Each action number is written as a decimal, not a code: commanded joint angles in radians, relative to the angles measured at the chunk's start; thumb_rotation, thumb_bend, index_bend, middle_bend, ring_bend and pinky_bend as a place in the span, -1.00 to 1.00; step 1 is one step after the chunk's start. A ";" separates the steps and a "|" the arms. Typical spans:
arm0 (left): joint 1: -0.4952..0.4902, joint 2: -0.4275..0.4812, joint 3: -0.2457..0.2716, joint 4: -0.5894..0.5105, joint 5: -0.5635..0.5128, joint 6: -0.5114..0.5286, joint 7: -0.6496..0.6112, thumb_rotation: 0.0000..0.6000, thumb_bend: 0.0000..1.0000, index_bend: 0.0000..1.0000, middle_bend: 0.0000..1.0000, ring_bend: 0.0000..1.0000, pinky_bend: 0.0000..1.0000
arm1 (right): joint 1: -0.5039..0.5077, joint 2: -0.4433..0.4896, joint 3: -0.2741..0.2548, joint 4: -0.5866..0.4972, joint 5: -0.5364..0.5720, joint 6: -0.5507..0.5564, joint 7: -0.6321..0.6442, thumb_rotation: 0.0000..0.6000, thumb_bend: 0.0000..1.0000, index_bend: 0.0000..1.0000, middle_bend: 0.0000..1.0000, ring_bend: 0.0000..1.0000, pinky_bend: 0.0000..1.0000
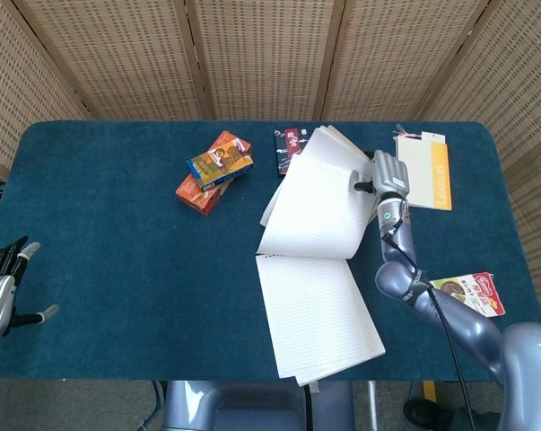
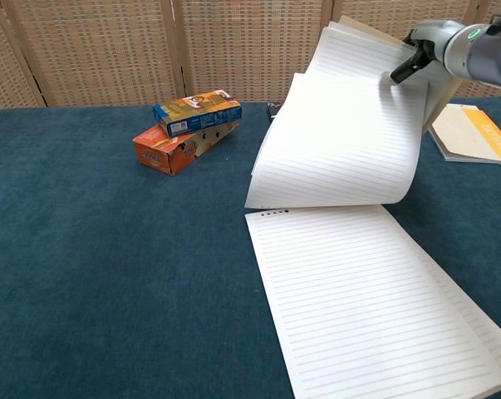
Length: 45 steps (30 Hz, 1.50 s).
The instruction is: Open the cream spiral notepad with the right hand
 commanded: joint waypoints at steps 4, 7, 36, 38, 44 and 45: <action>-0.026 -0.022 -0.020 0.005 -0.058 -0.031 0.051 1.00 -1.00 -1.00 -1.00 -1.00 -1.00 | 0.122 -0.135 0.018 0.324 0.027 -0.159 0.026 1.00 0.50 0.37 0.29 0.02 -0.34; -0.032 -0.026 -0.024 0.006 -0.074 -0.038 0.063 1.00 -1.00 -1.00 -1.00 -1.00 -1.00 | 0.154 -0.172 0.023 0.416 0.009 -0.200 0.047 1.00 0.50 0.37 0.29 0.02 -0.34; -0.051 -0.040 -0.035 0.022 -0.134 -0.054 0.083 1.00 -1.00 -1.00 -1.00 -1.00 -1.00 | 0.316 -0.263 0.112 0.713 -0.249 -0.124 0.467 1.00 -1.00 -1.00 -1.00 -1.00 -1.00; -0.050 -0.041 -0.033 0.020 -0.129 -0.050 0.084 1.00 -1.00 -1.00 -1.00 -1.00 -1.00 | 0.306 -0.249 0.110 0.689 -0.267 -0.111 0.488 1.00 -1.00 -1.00 -1.00 -1.00 -1.00; -0.043 -0.037 -0.025 0.017 -0.103 -0.034 0.073 1.00 -1.00 -1.00 -1.00 -1.00 -1.00 | 0.200 -0.163 0.039 0.491 -0.403 -0.013 0.587 1.00 -1.00 -1.00 -1.00 -1.00 -1.00; -0.041 -0.037 -0.024 0.018 -0.098 -0.030 0.071 1.00 -1.00 -1.00 -1.00 -1.00 -1.00 | 0.168 -0.139 0.015 0.438 -0.439 0.019 0.598 1.00 -1.00 -1.00 -1.00 -1.00 -1.00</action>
